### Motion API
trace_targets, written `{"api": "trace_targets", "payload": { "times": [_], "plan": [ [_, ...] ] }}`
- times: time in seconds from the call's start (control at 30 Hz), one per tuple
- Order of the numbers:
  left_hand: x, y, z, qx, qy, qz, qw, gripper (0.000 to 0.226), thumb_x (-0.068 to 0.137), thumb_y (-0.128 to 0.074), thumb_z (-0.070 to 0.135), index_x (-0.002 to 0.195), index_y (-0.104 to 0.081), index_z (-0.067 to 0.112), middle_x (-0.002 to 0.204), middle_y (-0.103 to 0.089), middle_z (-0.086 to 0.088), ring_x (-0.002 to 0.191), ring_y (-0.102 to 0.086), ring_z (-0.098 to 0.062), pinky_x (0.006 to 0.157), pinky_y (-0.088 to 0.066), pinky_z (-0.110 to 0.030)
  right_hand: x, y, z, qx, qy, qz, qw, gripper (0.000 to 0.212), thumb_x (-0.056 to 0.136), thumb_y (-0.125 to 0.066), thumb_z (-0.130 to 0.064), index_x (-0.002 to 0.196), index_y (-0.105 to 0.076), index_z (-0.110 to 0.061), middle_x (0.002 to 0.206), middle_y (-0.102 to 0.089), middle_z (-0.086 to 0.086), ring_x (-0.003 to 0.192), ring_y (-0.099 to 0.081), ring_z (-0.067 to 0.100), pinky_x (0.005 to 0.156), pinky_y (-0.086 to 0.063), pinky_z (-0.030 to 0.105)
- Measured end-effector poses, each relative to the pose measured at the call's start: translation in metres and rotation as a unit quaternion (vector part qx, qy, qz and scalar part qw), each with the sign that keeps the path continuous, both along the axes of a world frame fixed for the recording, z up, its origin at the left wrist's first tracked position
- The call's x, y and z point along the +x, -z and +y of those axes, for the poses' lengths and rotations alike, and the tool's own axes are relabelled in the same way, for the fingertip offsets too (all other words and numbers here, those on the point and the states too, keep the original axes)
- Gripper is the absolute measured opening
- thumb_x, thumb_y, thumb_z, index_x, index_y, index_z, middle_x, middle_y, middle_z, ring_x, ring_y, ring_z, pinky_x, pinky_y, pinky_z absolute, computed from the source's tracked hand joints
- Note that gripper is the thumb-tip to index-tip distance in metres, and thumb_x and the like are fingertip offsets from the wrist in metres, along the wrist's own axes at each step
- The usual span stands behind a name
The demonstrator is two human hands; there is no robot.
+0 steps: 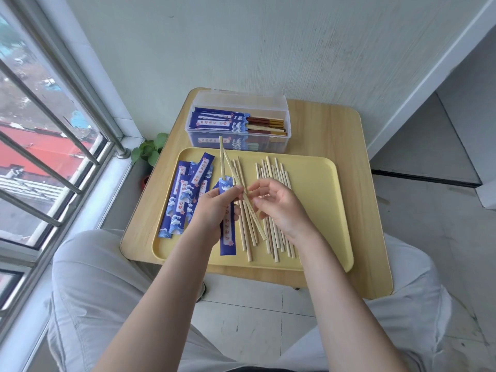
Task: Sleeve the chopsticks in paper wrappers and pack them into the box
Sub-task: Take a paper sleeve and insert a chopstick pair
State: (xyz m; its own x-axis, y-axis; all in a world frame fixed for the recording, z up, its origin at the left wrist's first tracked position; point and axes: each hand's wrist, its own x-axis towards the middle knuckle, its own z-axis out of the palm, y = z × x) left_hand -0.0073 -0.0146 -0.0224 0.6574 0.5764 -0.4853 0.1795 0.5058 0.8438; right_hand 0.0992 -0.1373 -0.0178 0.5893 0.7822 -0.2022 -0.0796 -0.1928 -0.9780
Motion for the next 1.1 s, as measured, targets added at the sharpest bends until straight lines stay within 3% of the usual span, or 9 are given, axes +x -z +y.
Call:
{"api": "trace_targets", "payload": {
  "times": [0.13,0.3,0.47,0.53,0.63,0.73,0.87,1.1],
  "plan": [
    [0.003,-0.005,-0.003,-0.025,-0.027,-0.018,0.999,0.018,0.092,-0.072,0.019,0.100,-0.064,0.005,0.084,-0.068,-0.004,0.048,-0.050,-0.015,0.049,-0.045,-0.024,-0.001,-0.002,0.005,0.019,0.007,0.011,1.000,0.026,0.095,-0.057,0.005,0.099,-0.064,-0.020,0.092,-0.065,0.009,0.070,-0.063,0.015,0.062,-0.051,0.024],
    [0.008,-0.013,-0.003,-0.155,-0.070,-0.080,0.982,0.006,0.095,-0.066,0.017,0.096,-0.066,0.011,0.086,-0.070,0.000,0.047,-0.045,-0.009,0.049,-0.045,-0.018,-0.001,0.004,0.001,0.091,-0.016,0.093,0.991,0.031,0.090,-0.069,0.001,0.111,-0.064,-0.021,0.087,-0.066,0.004,0.069,-0.061,0.015,0.069,-0.052,0.030],
    [0.015,-0.016,-0.013,-0.193,-0.084,-0.067,0.975,0.007,0.095,-0.066,0.016,0.099,-0.067,0.010,0.084,-0.072,0.001,0.045,-0.044,-0.007,0.046,-0.044,-0.016,-0.015,0.003,0.014,0.116,0.162,0.120,0.973,0.016,0.091,-0.070,-0.007,0.102,-0.075,-0.017,0.083,-0.072,-0.001,0.065,-0.057,0.011,0.068,-0.051,0.025],
    [0.016,-0.015,-0.015,-0.172,-0.078,-0.064,0.980,0.010,0.095,-0.066,0.017,0.100,-0.067,0.008,0.089,-0.072,-0.002,0.045,-0.045,-0.008,0.046,-0.044,-0.018,-0.019,0.002,0.018,0.105,0.215,0.111,0.965,0.012,0.092,-0.069,-0.008,0.098,-0.076,-0.016,0.079,-0.072,-0.003,0.065,-0.056,0.012,0.065,-0.052,0.022],
    [0.016,-0.015,-0.012,-0.063,-0.028,-0.039,0.997,0.023,0.100,-0.060,0.030,0.101,-0.064,0.008,0.082,-0.069,-0.006,0.046,-0.047,-0.014,0.049,-0.044,-0.025,-0.013,-0.003,0.017,0.113,0.277,0.093,0.950,0.009,0.095,-0.066,-0.010,0.094,-0.074,-0.013,0.079,-0.073,-0.004,0.067,-0.063,0.013,0.065,-0.054,0.026],
    [0.009,-0.018,-0.004,-0.003,0.033,0.004,0.999,0.049,0.105,-0.037,0.048,0.092,-0.062,0.009,0.069,-0.062,-0.009,0.046,-0.046,-0.021,0.051,-0.040,-0.030,0.009,-0.014,0.010,0.143,0.362,0.093,0.916,0.013,0.104,-0.053,-0.014,0.092,-0.059,-0.012,0.076,-0.074,0.001,0.066,-0.070,0.019,0.068,-0.058,0.034],
    [-0.002,-0.013,0.006,0.060,0.109,0.062,0.990,0.045,0.102,-0.032,0.037,0.079,-0.058,0.008,0.061,-0.050,-0.009,0.045,-0.042,-0.021,0.051,-0.037,-0.030,0.034,-0.028,-0.005,0.148,0.453,0.081,0.875,0.019,0.109,-0.036,-0.018,0.093,-0.045,-0.017,0.078,-0.069,0.010,0.049,-0.061,0.017,0.053,-0.051,0.029],
    [-0.004,-0.011,-0.001,0.143,0.200,0.132,0.960,0.044,0.099,-0.031,0.029,0.070,-0.051,0.004,0.053,-0.047,-0.010,0.041,-0.037,-0.019,0.045,-0.033,-0.026,0.037,-0.025,-0.006,0.111,0.440,0.071,0.889,0.023,0.109,-0.032,-0.017,0.093,-0.048,-0.017,0.071,-0.062,0.007,0.043,-0.046,0.014,0.043,-0.035,0.021]
  ]
}}
